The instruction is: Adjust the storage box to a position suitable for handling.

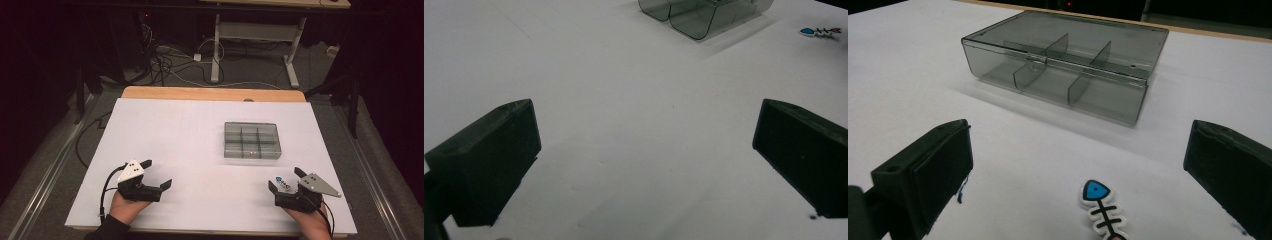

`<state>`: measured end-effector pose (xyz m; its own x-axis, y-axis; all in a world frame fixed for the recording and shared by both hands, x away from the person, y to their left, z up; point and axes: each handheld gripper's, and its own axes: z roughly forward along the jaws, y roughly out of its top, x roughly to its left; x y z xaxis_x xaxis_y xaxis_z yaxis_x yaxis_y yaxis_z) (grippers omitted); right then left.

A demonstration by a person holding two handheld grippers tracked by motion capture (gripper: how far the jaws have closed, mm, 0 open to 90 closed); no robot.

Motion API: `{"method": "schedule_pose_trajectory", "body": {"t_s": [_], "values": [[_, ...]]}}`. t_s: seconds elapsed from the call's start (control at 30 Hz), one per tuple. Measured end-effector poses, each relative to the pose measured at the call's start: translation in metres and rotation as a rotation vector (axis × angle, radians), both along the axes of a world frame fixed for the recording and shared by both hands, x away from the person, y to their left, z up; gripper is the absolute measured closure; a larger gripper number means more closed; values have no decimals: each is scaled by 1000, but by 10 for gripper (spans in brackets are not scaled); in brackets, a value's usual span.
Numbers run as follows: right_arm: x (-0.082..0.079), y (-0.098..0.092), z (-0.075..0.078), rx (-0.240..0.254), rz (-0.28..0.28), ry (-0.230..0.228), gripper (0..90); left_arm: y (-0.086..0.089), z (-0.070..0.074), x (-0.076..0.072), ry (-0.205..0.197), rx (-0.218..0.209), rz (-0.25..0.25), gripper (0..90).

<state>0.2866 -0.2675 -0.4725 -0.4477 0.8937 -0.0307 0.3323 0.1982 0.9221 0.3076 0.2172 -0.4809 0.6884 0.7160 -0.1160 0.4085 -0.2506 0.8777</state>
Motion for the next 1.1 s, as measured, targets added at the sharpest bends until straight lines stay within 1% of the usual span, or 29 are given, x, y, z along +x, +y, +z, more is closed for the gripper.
{"method": "schedule_pose_trajectory", "body": {"t_s": [0.17,0.4,0.6,0.67,0.83,0.87,1.0,1.03,1.07,1.1], "values": [[0,-7,1,9,-18,1,2,0,0,0,-5,-1,-6,0],[0,-17,2,6,-38,3,20,-1,-1,0,-9,1,-10,0],[0,-23,2,5,-46,8,53,-1,-2,0,-11,1,-11,0],[-1,-26,3,7,-56,13,76,-1,-2,0,-10,1,-13,0],[0,-31,3,7,-60,17,165,-2,-2,0,-12,2,-14,0],[0,-31,3,7,-60,17,165,-2,-2,0,-12,2,-14,0],[1,-34,6,14,-59,26,281,-2,-2,0,-11,2,-19,0],[1,-34,6,14,-59,26,281,-2,-2,0,-11,2,-19,0],[3,-35,8,24,-63,27,377,-3,-3,0,-10,1,-20,0],[4,-36,9,27,-64,27,417,-3,-3,0,-9,1,-21,0]]}}
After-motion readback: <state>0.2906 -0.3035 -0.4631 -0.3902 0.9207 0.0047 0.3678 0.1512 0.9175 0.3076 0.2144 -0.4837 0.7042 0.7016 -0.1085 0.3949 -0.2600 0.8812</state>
